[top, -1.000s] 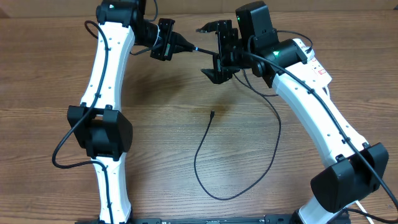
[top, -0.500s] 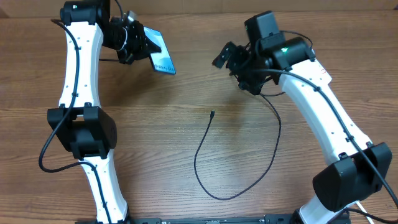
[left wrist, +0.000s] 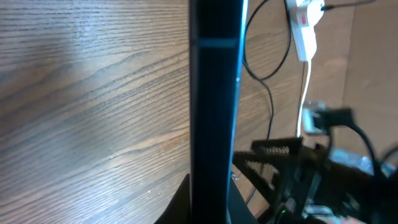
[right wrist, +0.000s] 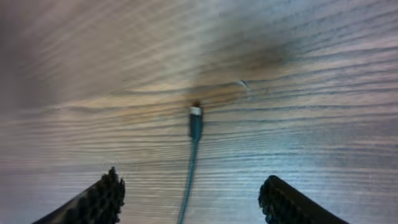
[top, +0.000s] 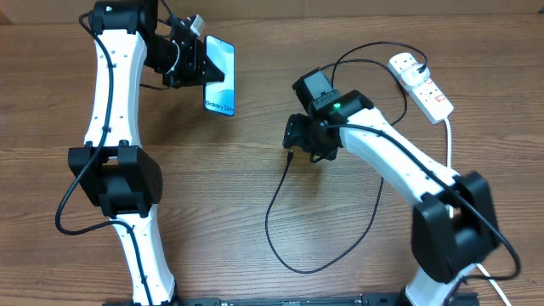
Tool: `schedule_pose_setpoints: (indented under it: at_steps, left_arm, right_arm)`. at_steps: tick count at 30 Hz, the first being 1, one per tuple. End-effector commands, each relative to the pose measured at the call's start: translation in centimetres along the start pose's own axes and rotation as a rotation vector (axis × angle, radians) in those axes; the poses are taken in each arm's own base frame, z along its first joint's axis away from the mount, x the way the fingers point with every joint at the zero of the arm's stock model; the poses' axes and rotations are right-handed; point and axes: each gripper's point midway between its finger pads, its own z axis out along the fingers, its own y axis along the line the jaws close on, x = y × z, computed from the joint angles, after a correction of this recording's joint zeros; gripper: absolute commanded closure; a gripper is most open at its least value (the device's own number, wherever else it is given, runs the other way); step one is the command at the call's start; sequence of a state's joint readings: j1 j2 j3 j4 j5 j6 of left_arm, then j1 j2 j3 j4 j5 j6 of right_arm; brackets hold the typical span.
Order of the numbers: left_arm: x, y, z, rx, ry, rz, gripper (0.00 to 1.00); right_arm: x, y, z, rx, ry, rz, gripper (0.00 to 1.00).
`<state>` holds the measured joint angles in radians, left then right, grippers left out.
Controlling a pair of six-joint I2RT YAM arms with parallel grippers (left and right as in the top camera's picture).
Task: Plug charger to phone and switch on socket
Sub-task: 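Release the phone from the right gripper and move it to the cable, then lower the right gripper and grasp the black cable's USB-C end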
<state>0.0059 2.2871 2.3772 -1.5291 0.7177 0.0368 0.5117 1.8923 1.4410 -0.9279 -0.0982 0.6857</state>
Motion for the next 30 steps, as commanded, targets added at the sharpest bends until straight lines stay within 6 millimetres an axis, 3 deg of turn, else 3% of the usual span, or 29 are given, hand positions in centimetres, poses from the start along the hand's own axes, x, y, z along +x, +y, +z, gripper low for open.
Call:
schedule_pose_setpoints:
  at_steps: [1, 7, 13, 20, 30]
  left_arm:
    - [0.3, -1.2, 0.5, 0.017, 0.014, 0.111, 0.96]
    - [0.5, -1.9, 1.1, 0.02, 0.026, 0.129, 0.96]
    - [0.6, -2.5, 1.6, 0.022, 0.032, 0.145, 0.96]
    - [0.6, -2.7, 1.7, 0.023, 0.033, 0.15, 0.96]
    - [0.6, -2.7, 1.7, 0.023, 0.033, 0.147, 0.96]
  right_arm:
    - [1.1, -0.4, 2.3, 0.014, 0.092, -0.058, 0.31]
    - [1.8, -1.1, 4.5, 0.059, 0.165, -0.06, 0.31]
    - [1.0, -0.6, 5.8, 0.042, 0.14, -0.046, 0.4]
    - [-0.7, -0.1, 6.1, 0.038, 0.058, 0.015, 0.5]
    - [0.1, 0.0, 6.5, 0.156, -0.029, -0.008, 0.56]
